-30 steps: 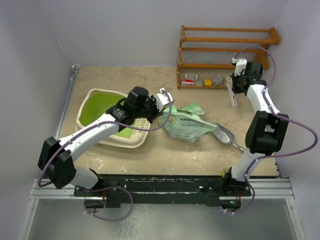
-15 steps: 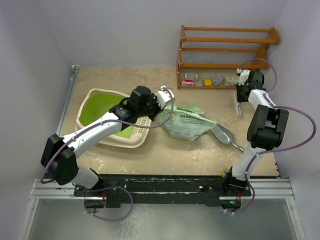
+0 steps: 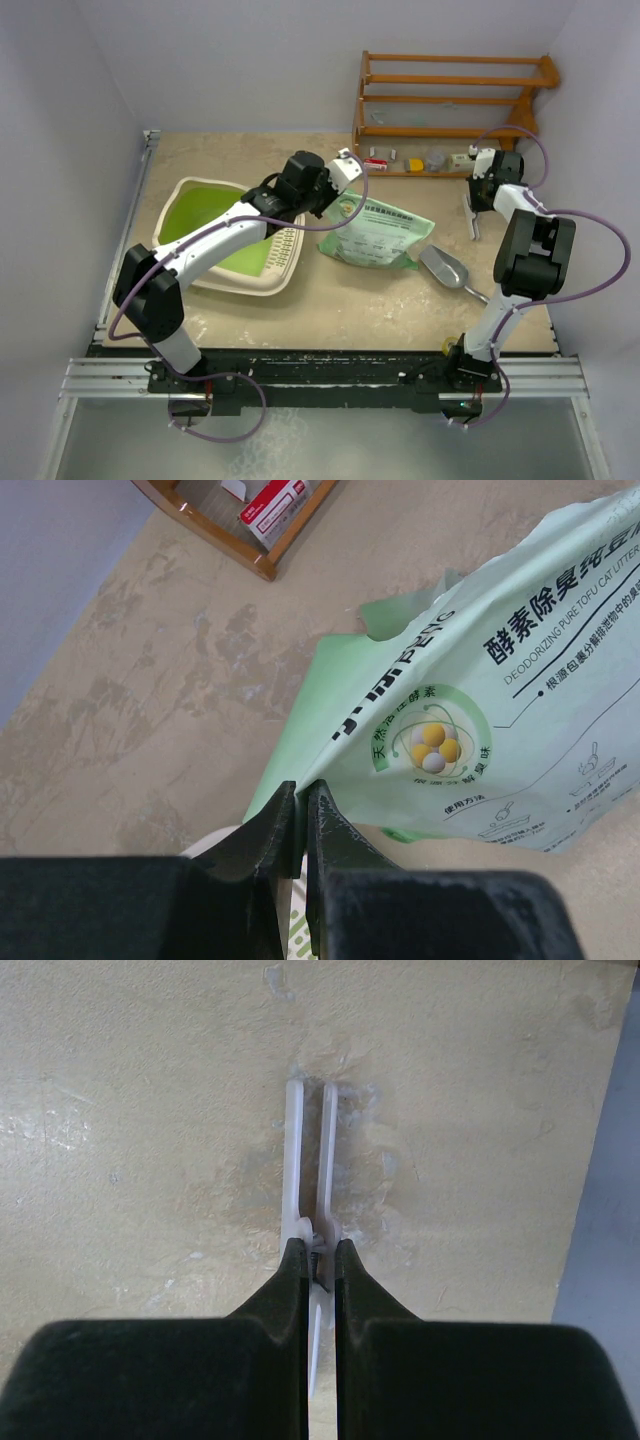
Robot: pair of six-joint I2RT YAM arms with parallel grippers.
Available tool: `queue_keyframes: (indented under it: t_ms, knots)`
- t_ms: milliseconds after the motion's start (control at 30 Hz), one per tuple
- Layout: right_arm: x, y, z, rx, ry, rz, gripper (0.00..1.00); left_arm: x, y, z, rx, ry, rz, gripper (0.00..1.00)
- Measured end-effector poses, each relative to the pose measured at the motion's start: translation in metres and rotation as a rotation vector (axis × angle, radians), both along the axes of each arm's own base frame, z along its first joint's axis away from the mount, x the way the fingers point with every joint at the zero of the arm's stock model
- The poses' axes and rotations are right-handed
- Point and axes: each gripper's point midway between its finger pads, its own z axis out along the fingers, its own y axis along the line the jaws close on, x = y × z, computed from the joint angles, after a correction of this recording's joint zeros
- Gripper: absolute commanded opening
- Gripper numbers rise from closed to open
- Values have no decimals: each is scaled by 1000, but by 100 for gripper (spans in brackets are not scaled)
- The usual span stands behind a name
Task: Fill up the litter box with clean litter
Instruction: Place the clamp at the center of the board.
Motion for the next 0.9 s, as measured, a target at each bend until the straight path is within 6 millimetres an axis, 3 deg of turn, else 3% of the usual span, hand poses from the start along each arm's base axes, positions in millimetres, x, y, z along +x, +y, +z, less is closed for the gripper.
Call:
queue_keyframes:
  t_ms: [400,467,567,633,767,900]
  knots:
    - [-8,0,6,-16,-3,3,0,14,17,8,37,-8,70,3]
    - [-11,0,7,-17,1,5,10,18,21,12,44,-2,81,3]
    - [-12,1,7,-18,0,9,36,24,28,12,52,0,102,3]
    - [-14,2,6,-18,5,20,44,27,31,11,54,1,113,3]
    - [-24,10,11,0,1,46,48,29,32,10,47,-7,118,3]
    - [-29,16,37,2,-56,69,48,30,34,7,29,-25,126,3]
